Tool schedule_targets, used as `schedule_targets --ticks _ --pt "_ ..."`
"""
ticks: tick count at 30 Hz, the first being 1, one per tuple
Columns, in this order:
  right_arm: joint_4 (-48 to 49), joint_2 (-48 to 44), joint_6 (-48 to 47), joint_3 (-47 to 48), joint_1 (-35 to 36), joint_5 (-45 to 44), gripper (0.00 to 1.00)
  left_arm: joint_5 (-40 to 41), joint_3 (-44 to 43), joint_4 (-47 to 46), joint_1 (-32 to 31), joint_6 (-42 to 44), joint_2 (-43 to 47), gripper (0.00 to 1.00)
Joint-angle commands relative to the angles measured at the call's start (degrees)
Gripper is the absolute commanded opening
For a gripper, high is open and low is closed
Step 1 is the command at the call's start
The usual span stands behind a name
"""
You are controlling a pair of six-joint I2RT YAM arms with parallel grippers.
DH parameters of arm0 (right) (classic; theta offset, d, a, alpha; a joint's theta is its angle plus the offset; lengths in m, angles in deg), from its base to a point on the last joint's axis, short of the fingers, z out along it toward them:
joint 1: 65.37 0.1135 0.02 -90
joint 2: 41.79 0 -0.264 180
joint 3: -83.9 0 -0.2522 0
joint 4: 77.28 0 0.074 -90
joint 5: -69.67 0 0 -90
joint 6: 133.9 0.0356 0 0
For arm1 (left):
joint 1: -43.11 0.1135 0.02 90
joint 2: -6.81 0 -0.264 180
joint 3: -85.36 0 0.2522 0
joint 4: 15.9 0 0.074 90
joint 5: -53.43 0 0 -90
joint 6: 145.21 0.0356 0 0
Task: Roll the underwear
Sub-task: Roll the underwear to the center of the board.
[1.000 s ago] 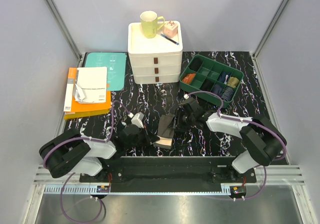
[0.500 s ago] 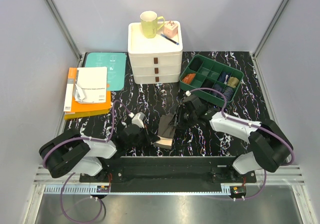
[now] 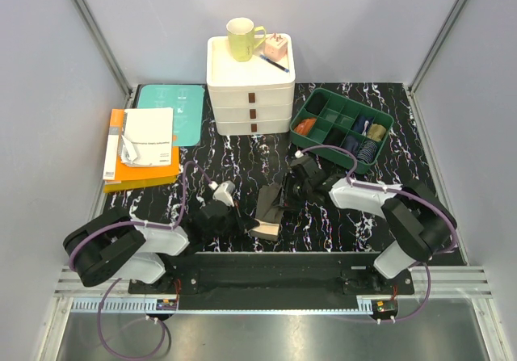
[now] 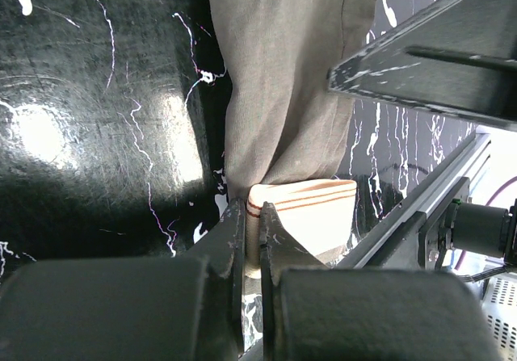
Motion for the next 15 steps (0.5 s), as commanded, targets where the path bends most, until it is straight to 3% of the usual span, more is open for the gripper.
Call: schedule_targets --ticks 1,2,6,15 --pt "2.4 1.54 -1.07 1.65 -0.17 0.89 0.33 2.71 -1.25 1.78 -0.65 1.65 0.64 0.0" --pt "2.49 1.72 -1.34 1.56 -0.08 0.89 0.23 2.79 -1.25 1.87 -0.56 1.56 0.81 0.0" --pt "2.4 1.29 -1.6 1.21 -0.08 0.62 0.0 3.41 -0.91 2.66 -0.65 1.47 1.51 0.0" --pt "1.17 -3.12 -2.65 -2.74 -0.43 -4.56 0.0 4.11 0.59 5.03 -0.65 0.68 4.68 0.0"
